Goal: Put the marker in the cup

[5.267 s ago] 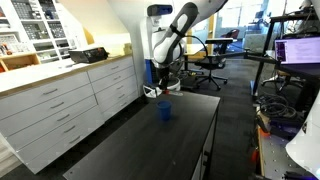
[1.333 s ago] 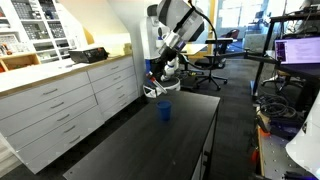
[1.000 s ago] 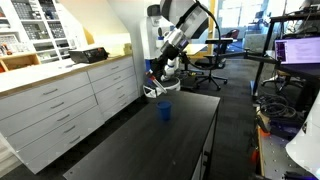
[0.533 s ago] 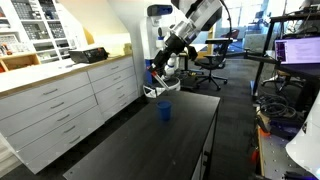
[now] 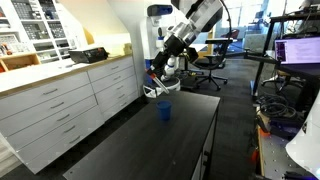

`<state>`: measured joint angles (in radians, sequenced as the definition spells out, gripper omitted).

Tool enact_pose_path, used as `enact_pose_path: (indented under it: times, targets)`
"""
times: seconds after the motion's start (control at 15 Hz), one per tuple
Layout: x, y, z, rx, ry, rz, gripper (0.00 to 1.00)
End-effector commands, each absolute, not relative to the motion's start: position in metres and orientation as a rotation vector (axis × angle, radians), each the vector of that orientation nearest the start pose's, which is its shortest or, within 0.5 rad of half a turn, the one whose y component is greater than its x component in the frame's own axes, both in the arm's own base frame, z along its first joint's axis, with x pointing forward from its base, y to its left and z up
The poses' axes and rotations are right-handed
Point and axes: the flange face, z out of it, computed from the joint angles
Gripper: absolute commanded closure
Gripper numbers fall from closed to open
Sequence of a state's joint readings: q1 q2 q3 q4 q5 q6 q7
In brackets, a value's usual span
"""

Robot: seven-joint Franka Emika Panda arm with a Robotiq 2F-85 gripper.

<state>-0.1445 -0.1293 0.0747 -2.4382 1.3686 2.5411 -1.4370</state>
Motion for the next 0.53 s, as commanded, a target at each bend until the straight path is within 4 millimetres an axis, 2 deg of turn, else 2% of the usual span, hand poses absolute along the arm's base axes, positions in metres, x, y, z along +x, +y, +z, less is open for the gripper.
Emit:
enact_pose_path:
  times: [0.0,0.47]
  targets:
    - [0.482,-0.041,0.371,-2.422,-0.361,-0.962,0.94]
    - [0.503,-0.042,0.366,-2.362,-0.455,-0.980,0.94]
